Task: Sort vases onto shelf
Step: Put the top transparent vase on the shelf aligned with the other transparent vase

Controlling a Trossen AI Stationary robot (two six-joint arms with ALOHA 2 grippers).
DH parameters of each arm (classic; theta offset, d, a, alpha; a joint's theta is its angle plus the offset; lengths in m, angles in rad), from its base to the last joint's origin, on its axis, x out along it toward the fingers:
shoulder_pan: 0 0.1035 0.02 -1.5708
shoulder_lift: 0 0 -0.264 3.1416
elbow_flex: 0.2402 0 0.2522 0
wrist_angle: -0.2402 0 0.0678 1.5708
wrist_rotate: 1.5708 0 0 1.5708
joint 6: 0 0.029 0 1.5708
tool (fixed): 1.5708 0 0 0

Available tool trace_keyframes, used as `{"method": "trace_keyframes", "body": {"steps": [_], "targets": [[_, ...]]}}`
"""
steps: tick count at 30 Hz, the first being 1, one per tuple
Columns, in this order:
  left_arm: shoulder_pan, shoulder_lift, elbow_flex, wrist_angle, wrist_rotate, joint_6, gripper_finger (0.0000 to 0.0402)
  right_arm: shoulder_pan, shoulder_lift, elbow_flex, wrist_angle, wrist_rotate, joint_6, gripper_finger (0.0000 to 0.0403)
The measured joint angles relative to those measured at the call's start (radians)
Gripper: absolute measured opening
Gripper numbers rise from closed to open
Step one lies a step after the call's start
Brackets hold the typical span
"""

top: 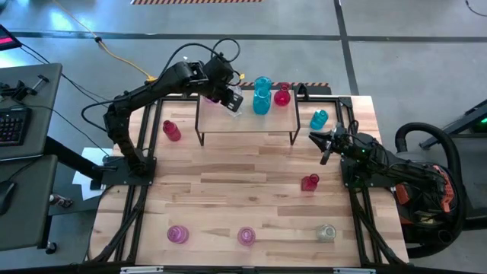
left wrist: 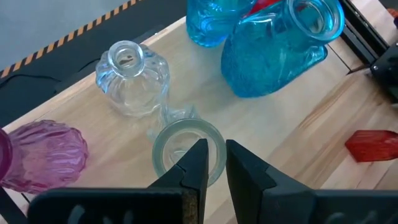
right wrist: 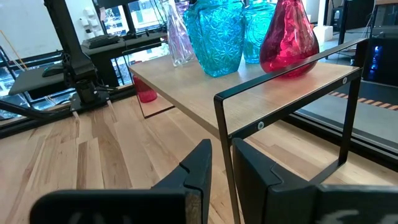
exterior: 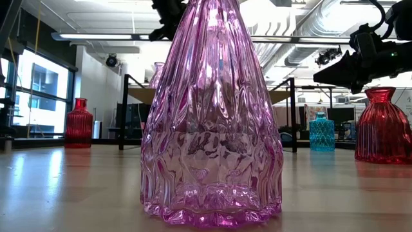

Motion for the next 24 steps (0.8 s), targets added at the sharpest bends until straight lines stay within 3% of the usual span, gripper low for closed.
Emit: {"method": "trace_keyframes", "body": {"steps": [18, 24], "targets": [[0.000, -0.001, -0.002, 0.000, -0.003, -0.041, 0.0043, 0.000, 0.000, 0.000, 0.000, 0.000, 0.000, 0.0048], [0.000, 0.001, -0.002, 0.015, -0.003, -0.039, 0.0061, 0.000, 0.000, 0.000, 0.000, 0.000, 0.000, 0.0048]]}}
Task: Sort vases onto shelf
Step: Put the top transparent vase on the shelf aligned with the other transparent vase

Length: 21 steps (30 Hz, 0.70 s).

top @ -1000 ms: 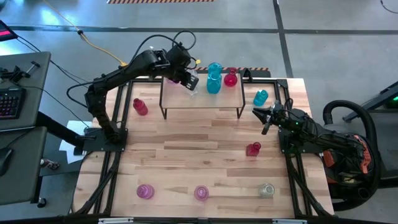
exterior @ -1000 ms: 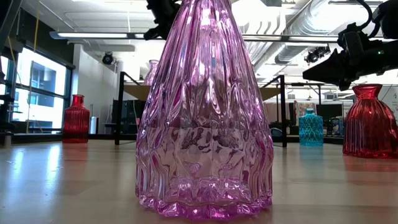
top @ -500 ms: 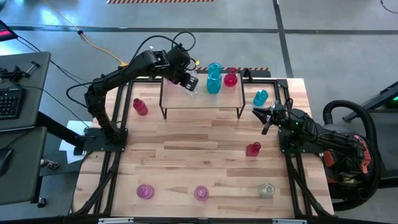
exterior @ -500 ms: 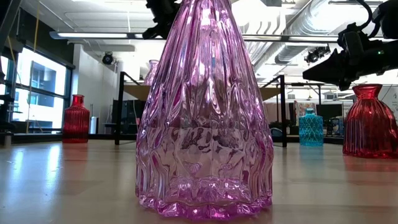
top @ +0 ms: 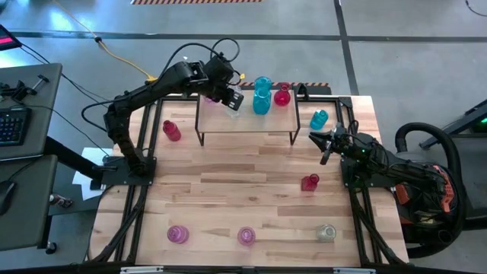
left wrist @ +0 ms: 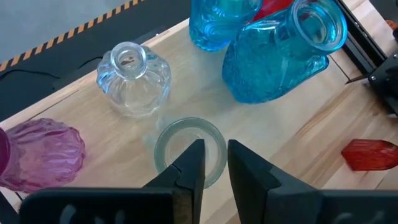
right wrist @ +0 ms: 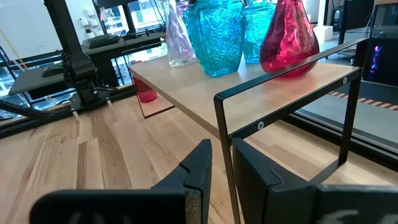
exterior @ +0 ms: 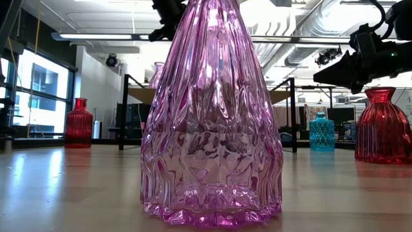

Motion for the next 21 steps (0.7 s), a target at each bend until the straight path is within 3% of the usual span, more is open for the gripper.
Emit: {"method": "trace_keyframes", "body": {"steps": [21], "targets": [[0.000, -0.015, 0.000, 0.032, 0.011, 0.015, 0.0074, 0.000, 0.000, 0.000, 0.000, 0.000, 0.000, 0.0048]]}}
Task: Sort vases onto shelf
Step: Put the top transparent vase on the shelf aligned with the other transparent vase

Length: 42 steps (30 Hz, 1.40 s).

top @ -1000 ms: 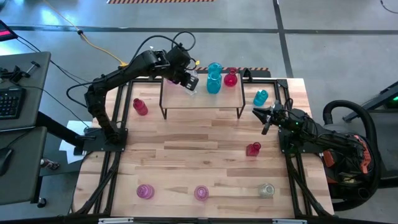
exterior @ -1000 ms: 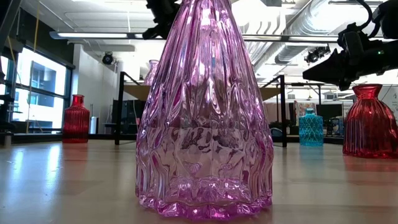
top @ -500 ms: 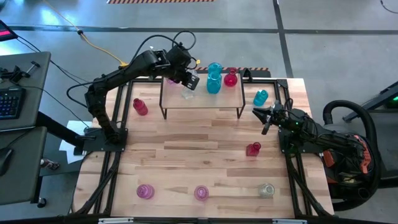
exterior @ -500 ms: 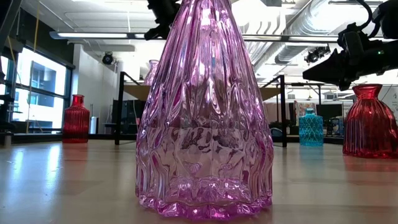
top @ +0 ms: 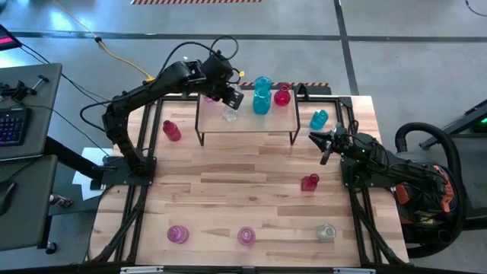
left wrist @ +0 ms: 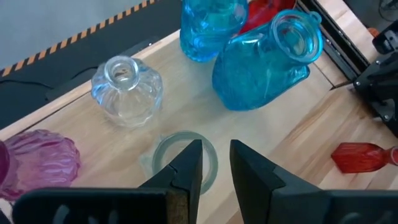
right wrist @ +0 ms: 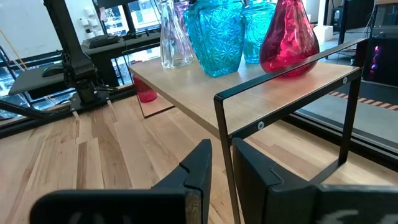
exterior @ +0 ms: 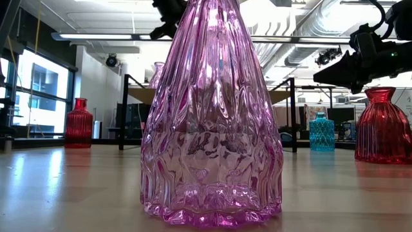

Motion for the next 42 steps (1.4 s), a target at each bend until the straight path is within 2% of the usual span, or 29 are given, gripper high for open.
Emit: {"method": "trace_keyframes", "body": {"steps": [10, 17, 21, 31, 42], "targets": [[0.000, -0.087, 0.000, -0.044, -0.009, 0.002, 0.0074, 0.000, 0.000, 0.000, 0.000, 0.000, 0.000, 0.0048], [-0.024, -0.114, 0.001, -0.201, -0.031, -0.046, 0.0074, 0.000, 0.000, 0.000, 0.000, 0.000, 0.000, 0.0048], [-0.032, -0.097, -0.013, -0.197, -0.048, -0.054, 0.0074, 0.000, 0.000, 0.000, 0.000, 0.000, 0.000, 0.0048], [-0.027, -0.031, -0.018, -0.175, -0.011, -0.061, 0.0074, 0.000, 0.000, 0.000, 0.000, 0.000, 0.000, 0.0048], [-0.012, -0.020, -0.018, -0.118, -0.004, -0.033, 0.0074, 0.000, 0.000, 0.000, 0.000, 0.000, 0.000, 0.0048]]}}
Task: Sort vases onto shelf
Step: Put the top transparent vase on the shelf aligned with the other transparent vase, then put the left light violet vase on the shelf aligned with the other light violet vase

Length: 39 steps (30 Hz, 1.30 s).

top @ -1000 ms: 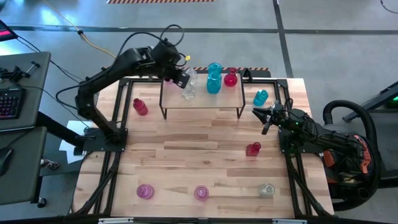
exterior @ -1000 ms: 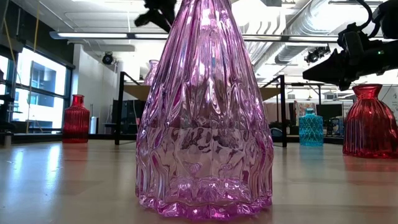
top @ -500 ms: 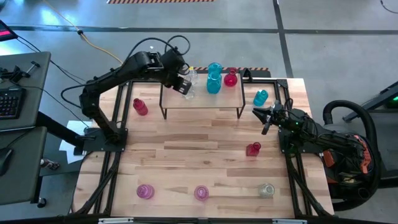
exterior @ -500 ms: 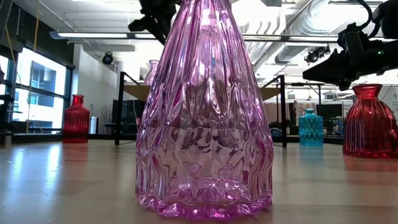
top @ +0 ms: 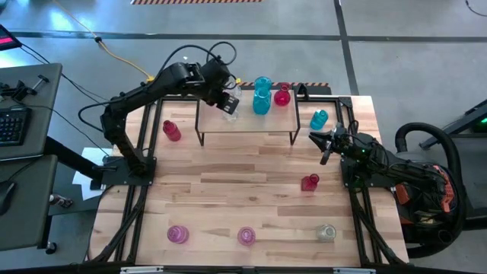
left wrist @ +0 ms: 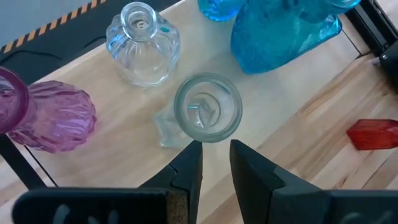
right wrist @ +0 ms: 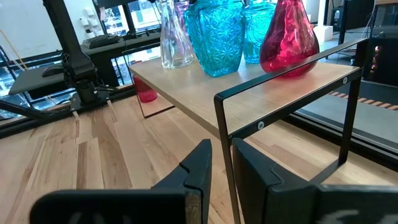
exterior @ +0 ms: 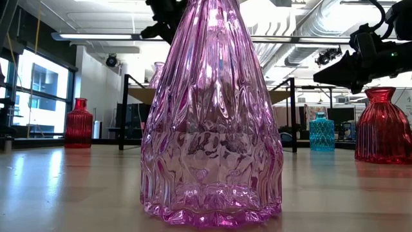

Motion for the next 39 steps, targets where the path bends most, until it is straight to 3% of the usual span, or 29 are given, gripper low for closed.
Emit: {"method": "trace_keyframes", "body": {"steps": [31, 39], "targets": [[0.007, 0.006, 0.000, 0.036, -0.007, 0.007, 0.0074, 0.000, 0.000, 0.000, 0.000, 0.000, 0.000, 0.0048], [-0.032, -0.041, 0.000, -0.053, -0.003, -0.015, 0.0074, 0.000, 0.000, 0.000, 0.000, 0.000, 0.000, 0.0048]]}}
